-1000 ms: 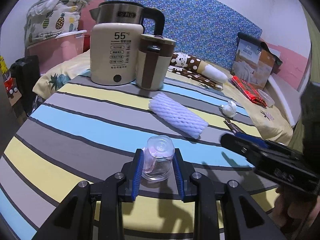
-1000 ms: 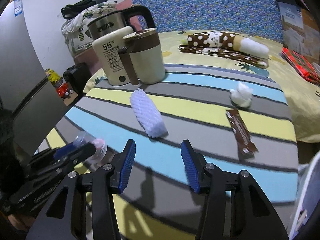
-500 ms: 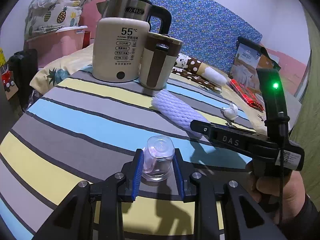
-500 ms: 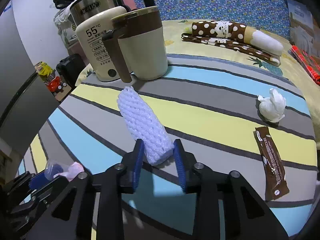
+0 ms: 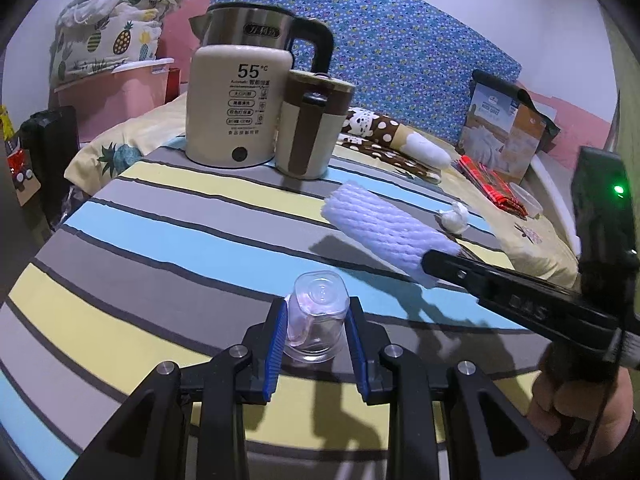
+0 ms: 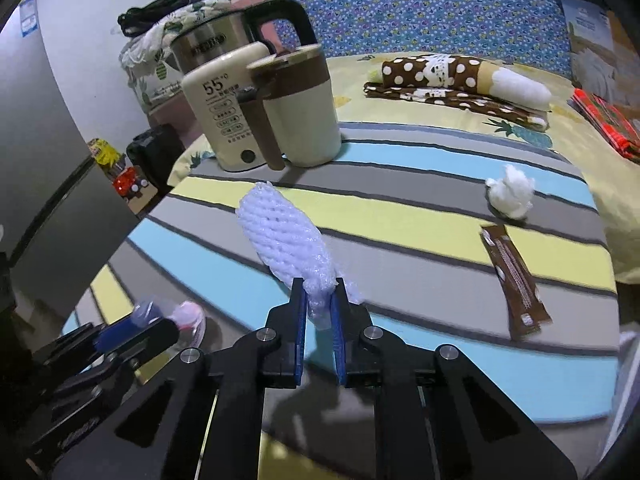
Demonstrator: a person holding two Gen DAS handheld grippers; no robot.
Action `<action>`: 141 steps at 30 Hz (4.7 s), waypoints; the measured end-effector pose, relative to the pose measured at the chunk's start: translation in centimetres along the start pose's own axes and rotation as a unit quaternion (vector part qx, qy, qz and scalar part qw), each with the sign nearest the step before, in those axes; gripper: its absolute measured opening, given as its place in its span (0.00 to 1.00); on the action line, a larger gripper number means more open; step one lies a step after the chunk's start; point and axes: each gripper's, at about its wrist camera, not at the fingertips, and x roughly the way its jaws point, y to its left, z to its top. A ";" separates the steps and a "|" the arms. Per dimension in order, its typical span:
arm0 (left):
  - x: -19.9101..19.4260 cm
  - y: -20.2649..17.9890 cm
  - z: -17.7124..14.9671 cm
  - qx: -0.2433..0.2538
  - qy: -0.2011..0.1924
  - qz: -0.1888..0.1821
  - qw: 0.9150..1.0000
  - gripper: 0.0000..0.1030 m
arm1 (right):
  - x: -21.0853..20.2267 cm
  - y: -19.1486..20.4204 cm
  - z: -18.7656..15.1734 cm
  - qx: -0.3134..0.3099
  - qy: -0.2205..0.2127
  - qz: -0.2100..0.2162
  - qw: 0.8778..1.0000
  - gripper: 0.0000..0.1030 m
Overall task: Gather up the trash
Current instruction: 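Grasp the second white foam net sleeve with the right tool while the left tool holds the cup, then carry the clear cup and foam sleeve over the white bin with both tools, then open both tools to drop the cup and foam sleeve into the bin, then withdraw both open tools from the bin back over the table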
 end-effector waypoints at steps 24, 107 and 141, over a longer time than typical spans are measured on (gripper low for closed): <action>-6.6 -7.6 -4.6 0.072 0.006 -0.019 0.997 0.29 | -9.4 -2.3 -6.2 0.056 -0.038 -0.008 0.998 0.13; 2.1 -32.1 -5.6 0.211 0.050 -0.226 0.950 0.41 | -18.5 -18.9 -12.4 0.215 -0.090 -0.198 0.952 0.38; -3.8 -20.8 -4.7 0.153 0.016 -0.132 0.979 0.41 | -15.7 -10.3 -9.8 0.128 -0.101 -0.113 0.980 0.38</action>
